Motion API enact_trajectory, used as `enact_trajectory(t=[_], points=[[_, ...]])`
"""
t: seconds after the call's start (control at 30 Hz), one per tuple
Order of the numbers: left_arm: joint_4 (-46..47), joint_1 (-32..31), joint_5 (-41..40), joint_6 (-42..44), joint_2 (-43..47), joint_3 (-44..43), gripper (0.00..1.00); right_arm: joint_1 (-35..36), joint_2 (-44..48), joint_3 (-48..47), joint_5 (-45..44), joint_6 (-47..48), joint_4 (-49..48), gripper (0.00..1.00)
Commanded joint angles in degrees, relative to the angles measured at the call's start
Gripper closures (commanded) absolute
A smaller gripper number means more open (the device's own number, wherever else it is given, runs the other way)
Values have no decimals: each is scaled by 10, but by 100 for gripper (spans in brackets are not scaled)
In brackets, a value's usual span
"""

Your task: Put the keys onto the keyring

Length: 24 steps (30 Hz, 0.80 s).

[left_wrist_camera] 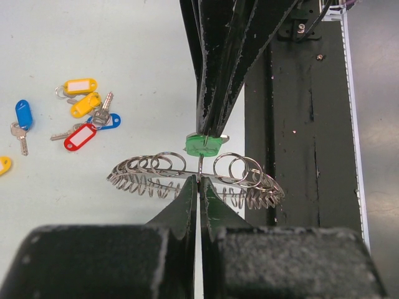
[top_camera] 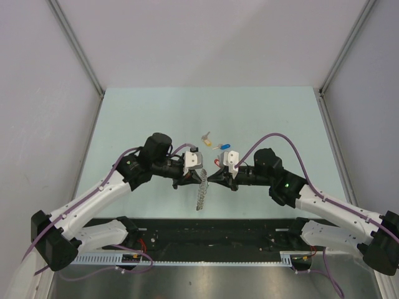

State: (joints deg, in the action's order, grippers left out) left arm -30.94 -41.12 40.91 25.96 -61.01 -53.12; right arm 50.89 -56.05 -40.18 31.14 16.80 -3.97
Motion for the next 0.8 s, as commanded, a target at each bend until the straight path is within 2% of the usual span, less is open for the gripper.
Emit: enact_trajectory(t=[0.0,0.77], points=[[21,-4,37,14,14,1,100,4,-3,-1,7,5,-31,100],[29,-4,40,10,23,6,99,5,-12,0,14,3,-34,100]])
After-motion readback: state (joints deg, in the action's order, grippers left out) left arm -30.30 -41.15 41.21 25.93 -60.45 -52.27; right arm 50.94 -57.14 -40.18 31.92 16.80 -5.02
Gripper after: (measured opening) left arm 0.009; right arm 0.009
